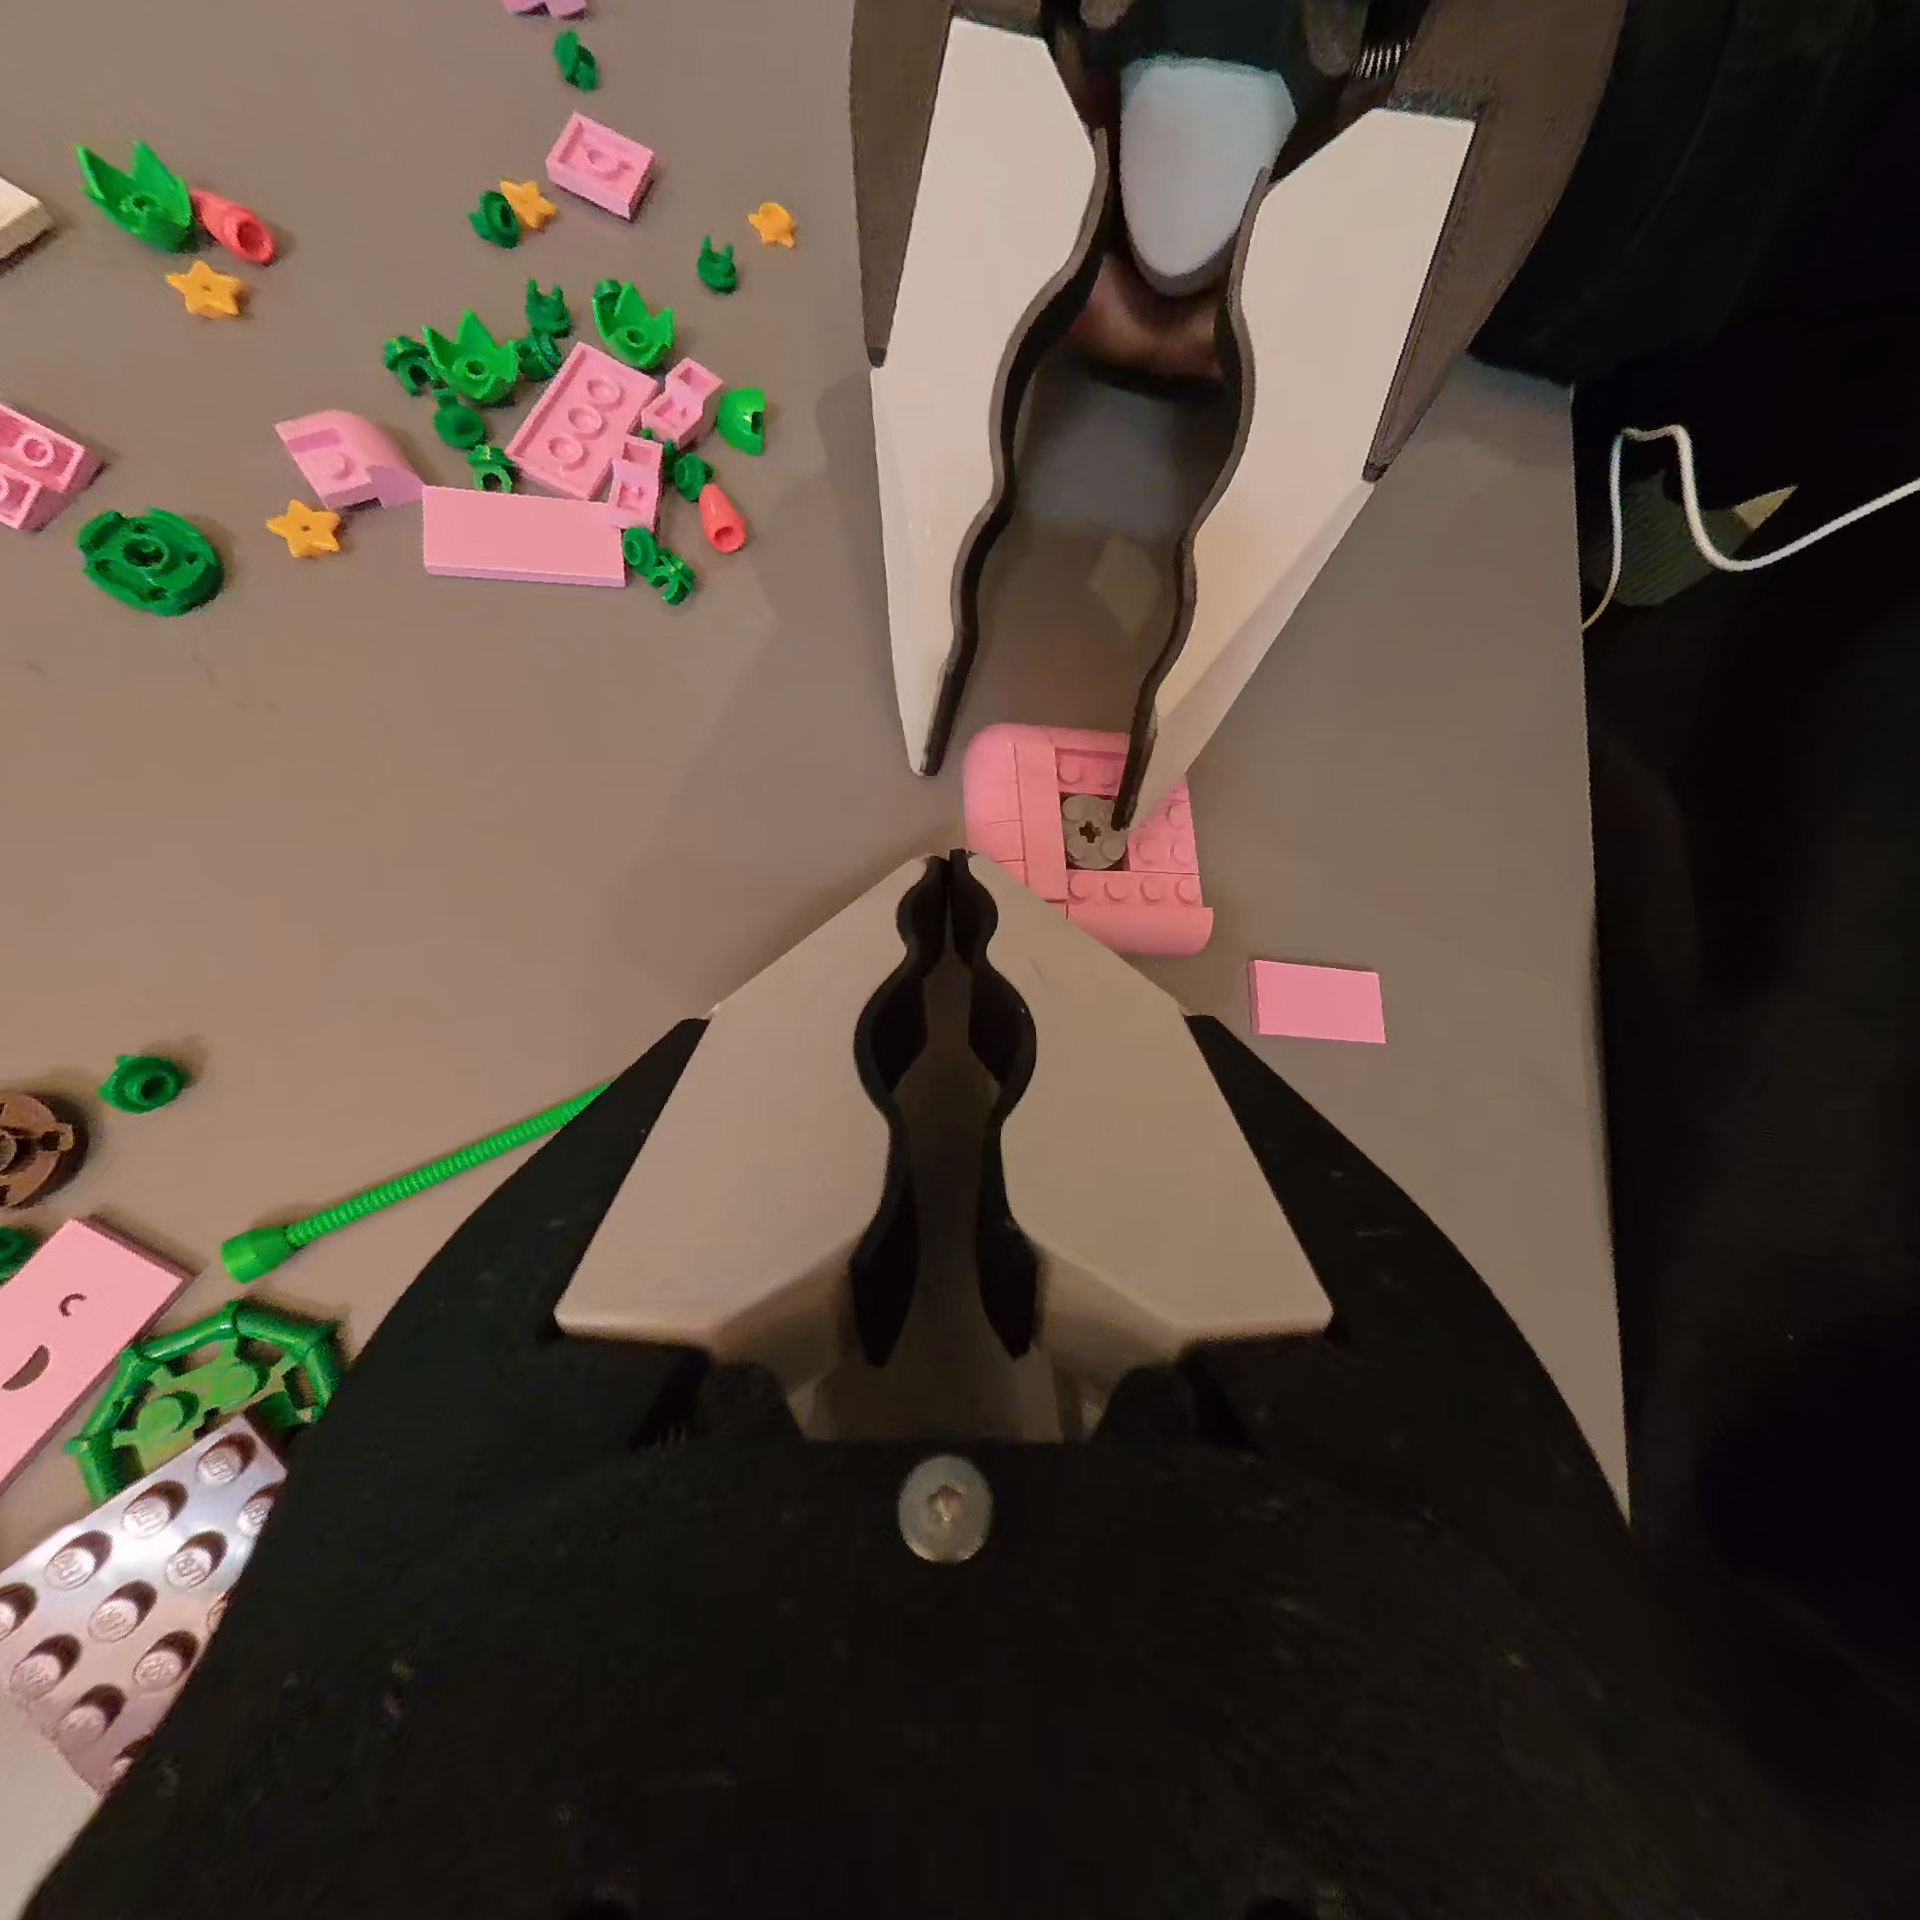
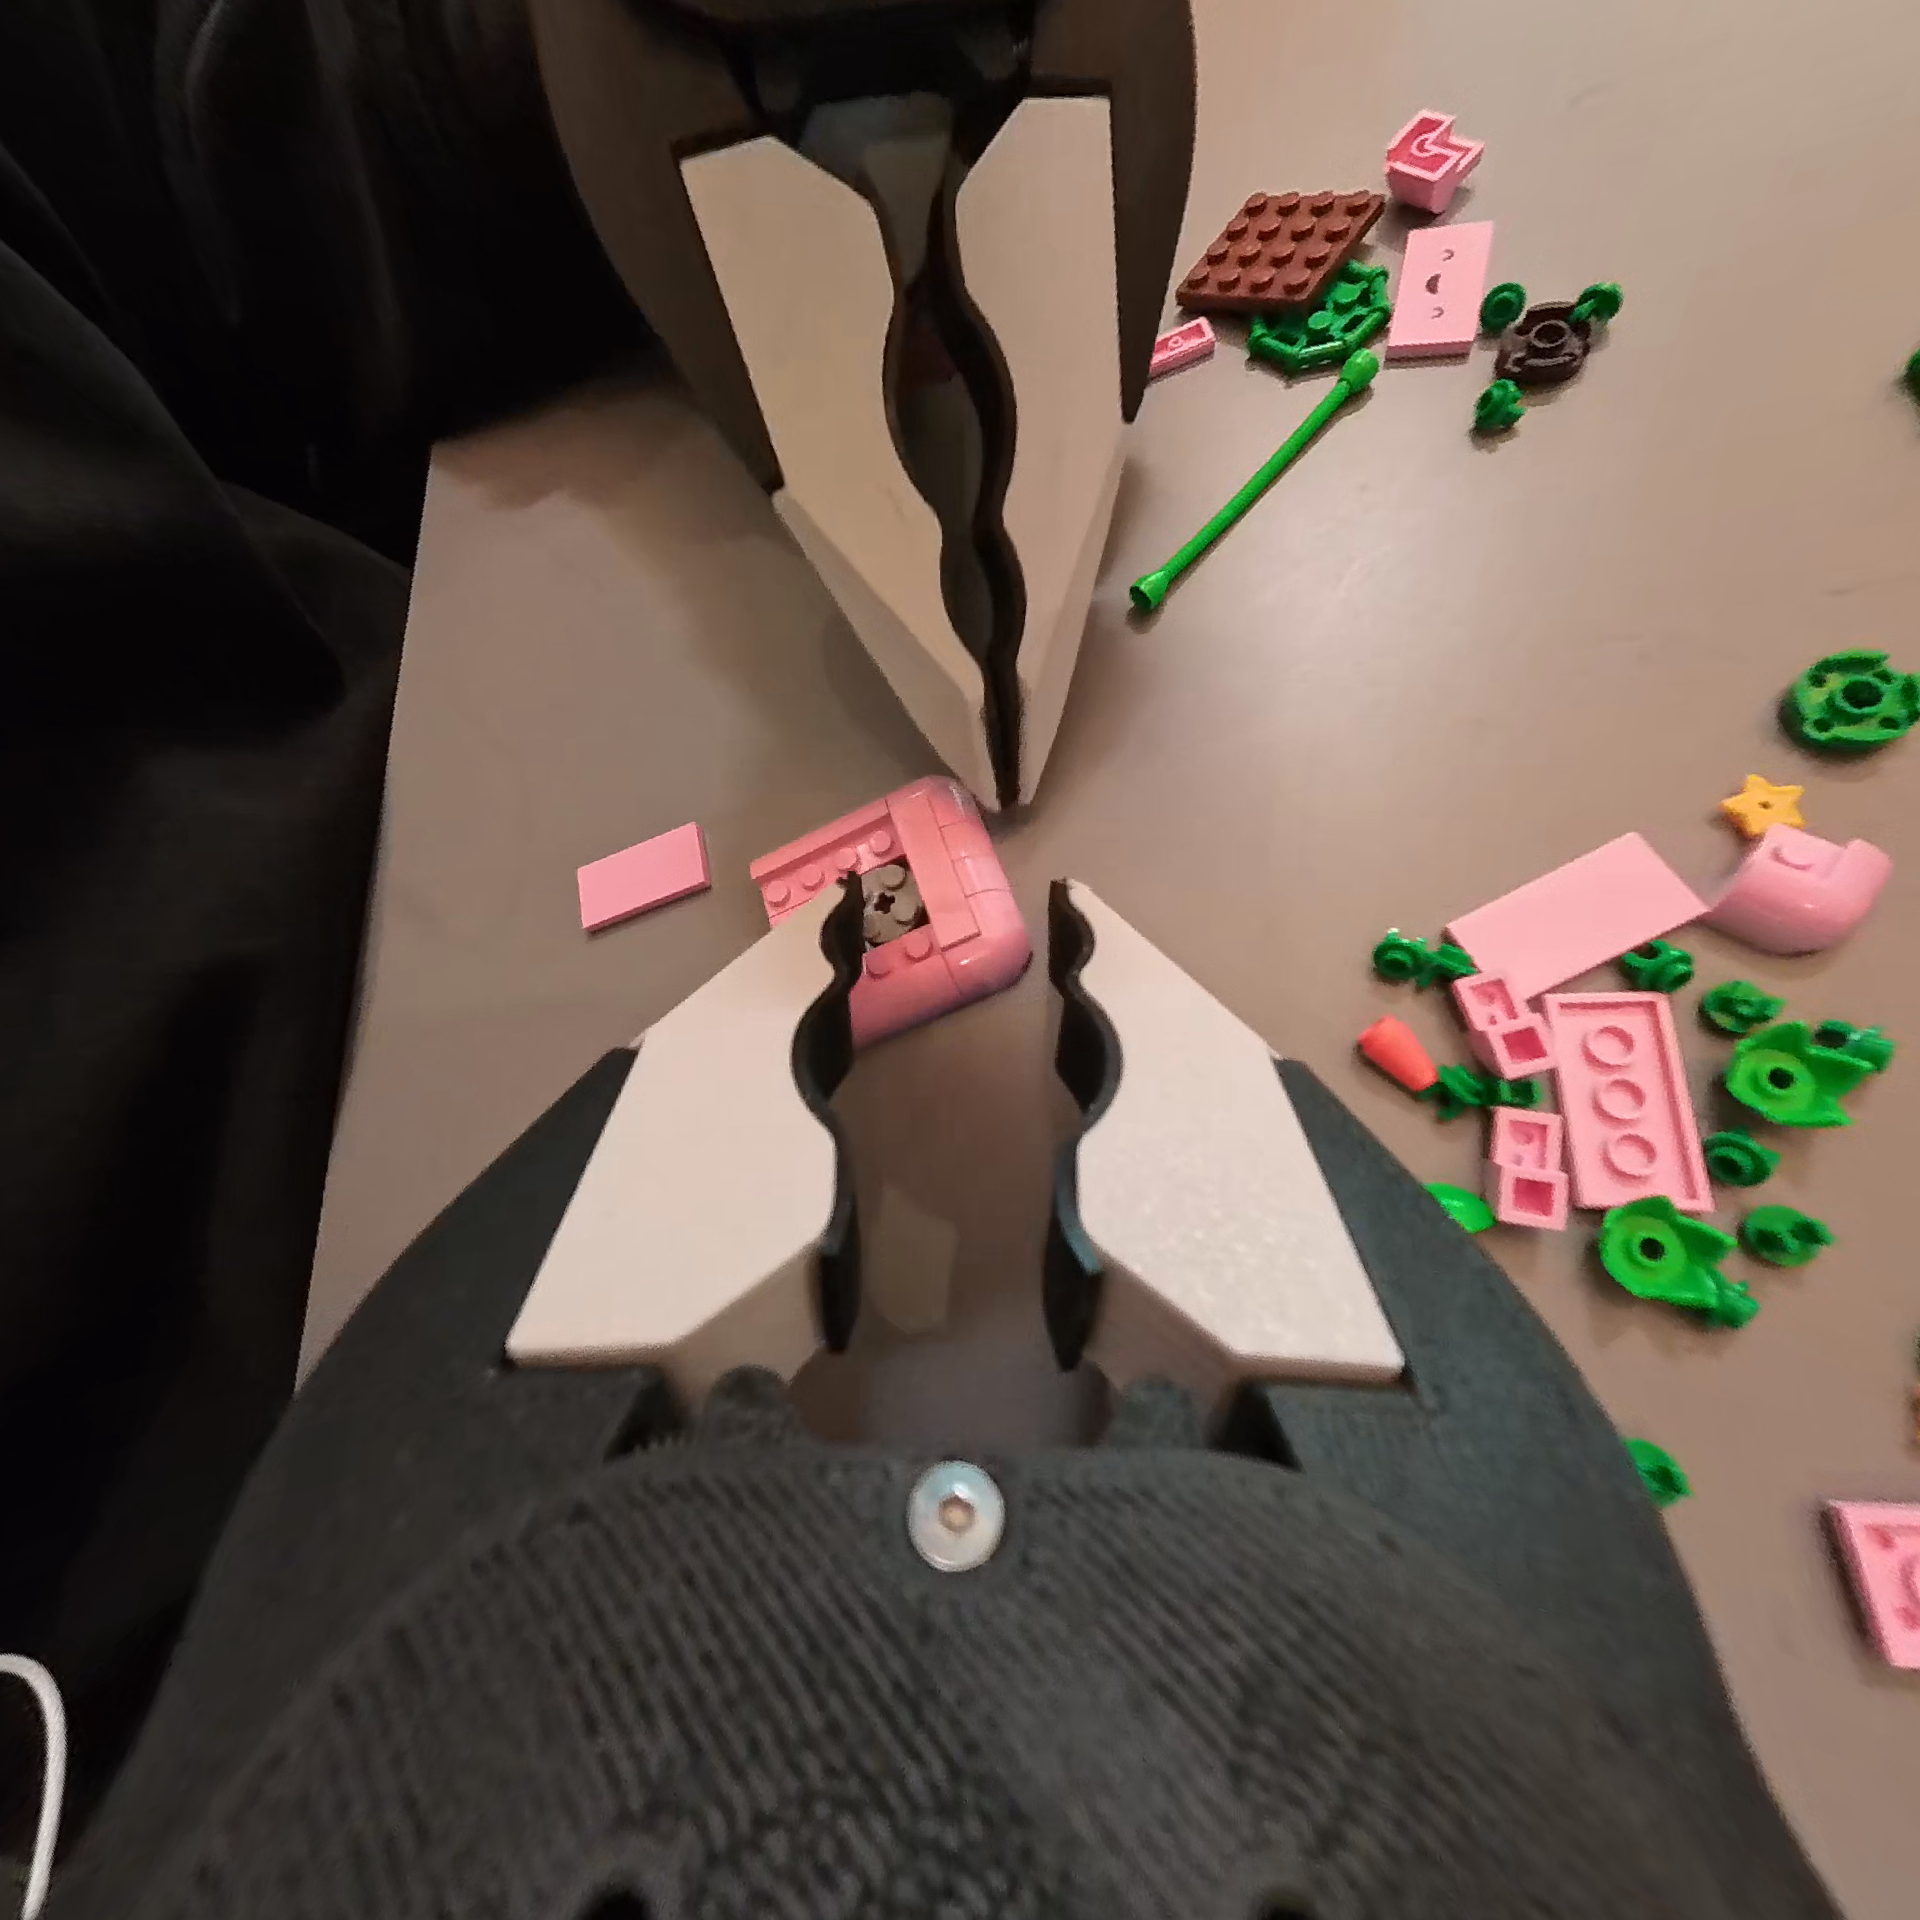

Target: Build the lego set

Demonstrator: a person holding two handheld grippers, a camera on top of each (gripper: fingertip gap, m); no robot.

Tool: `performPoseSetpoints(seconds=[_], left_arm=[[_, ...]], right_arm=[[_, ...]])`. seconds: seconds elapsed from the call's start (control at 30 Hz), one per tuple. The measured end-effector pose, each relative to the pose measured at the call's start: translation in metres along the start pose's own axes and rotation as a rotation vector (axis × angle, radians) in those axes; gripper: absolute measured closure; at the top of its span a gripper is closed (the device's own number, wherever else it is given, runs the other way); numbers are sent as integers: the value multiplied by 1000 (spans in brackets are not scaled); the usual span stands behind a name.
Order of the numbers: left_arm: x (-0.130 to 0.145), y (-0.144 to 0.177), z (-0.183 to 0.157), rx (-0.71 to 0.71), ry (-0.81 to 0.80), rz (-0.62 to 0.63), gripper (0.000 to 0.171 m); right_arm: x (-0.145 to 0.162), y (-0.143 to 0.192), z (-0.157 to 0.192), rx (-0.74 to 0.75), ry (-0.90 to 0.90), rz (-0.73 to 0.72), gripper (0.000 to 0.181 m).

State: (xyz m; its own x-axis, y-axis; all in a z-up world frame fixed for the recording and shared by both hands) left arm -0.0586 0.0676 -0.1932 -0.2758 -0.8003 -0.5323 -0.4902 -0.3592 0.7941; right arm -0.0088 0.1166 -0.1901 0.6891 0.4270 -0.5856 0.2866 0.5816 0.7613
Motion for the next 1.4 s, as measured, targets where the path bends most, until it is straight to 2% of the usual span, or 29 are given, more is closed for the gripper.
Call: performPoseSetpoints(seconds=[0.27, 0.47, 0.67, 0.77, 0.97, 1.07, 1.23, 1.3, 1.4], left_arm=[[-1, 3, -5, 31, -29, -29, 164], [-1, 6, -16, 90, -100, -45, 151], [0, 4, -16, 90, -105, -24, 150], [1, 2, -16, 82, -104, -7, 149], [2, 0, -15, 69, -98, 7, 151], [2, 0, -15, 73, -95, 8, 151], [2, 0, -14, 78, -89, 10, 151], [2, 0, -14, 79, -88, 10, 151], [2, 0, -14, 79, -86, 12, 150]], right_arm=[[-3, 5, -1, 24, 13, -39, 152], [-11, 10, 7, 119, 146, -86, 181], [-17, 8, 15, 158, 221, -105, 181], [-8, -2, 8, 174, 199, -12, 181], [-18, 12, 14, 160, 203, -113, 181], [-9, -3, 9, 190, 199, -14, 181], [-20, 10, 18, 166, 221, -111, 181], [-8, 0, 8, 201, 193, 3, 181], [-13, 6, 10, 194, 202, -51, 181]])
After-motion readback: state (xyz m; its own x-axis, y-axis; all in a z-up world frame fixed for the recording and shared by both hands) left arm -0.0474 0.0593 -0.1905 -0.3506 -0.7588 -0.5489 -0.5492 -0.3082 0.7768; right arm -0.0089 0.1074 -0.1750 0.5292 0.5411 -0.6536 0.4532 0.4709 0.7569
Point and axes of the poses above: each gripper's, where its closed fingertips meet, y back along the fingers, x out of its underside, z = x × y across the jaws, the point moved 4 cm from there along y, back along the fingers, and after that the axes turned 13 degrees about z, right-handed, at the moved point
